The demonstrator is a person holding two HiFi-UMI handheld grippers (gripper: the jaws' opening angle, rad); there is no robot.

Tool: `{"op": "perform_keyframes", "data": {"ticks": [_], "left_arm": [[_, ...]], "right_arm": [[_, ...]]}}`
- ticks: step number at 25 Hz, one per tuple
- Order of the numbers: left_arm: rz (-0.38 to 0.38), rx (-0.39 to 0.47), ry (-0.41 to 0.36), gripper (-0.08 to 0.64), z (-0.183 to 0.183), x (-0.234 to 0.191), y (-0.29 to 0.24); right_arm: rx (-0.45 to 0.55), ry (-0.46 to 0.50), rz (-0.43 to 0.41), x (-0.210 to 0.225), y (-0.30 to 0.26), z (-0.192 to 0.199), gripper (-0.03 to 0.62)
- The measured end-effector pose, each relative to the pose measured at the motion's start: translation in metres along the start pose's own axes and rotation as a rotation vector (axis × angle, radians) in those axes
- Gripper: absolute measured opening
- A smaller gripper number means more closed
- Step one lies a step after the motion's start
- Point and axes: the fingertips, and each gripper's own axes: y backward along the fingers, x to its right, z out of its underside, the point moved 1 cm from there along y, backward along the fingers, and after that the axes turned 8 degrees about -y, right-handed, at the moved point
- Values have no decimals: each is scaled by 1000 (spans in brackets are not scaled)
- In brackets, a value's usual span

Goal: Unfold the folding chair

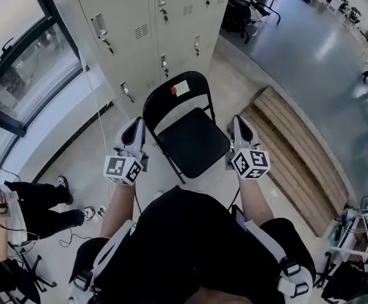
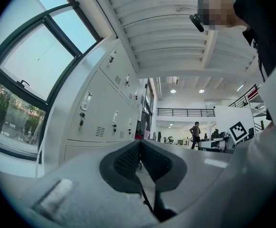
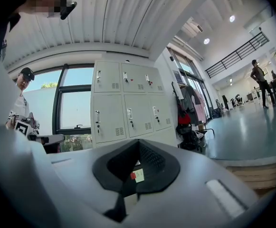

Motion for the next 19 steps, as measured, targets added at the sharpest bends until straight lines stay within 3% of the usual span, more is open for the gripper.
{"op": "perform_keyframes", "data": {"ticks": [19], "left_arm": [[-9, -12, 1, 2, 7, -5, 3]], "right_arm": [[-2, 18, -36, -12, -14, 2, 5]]}}
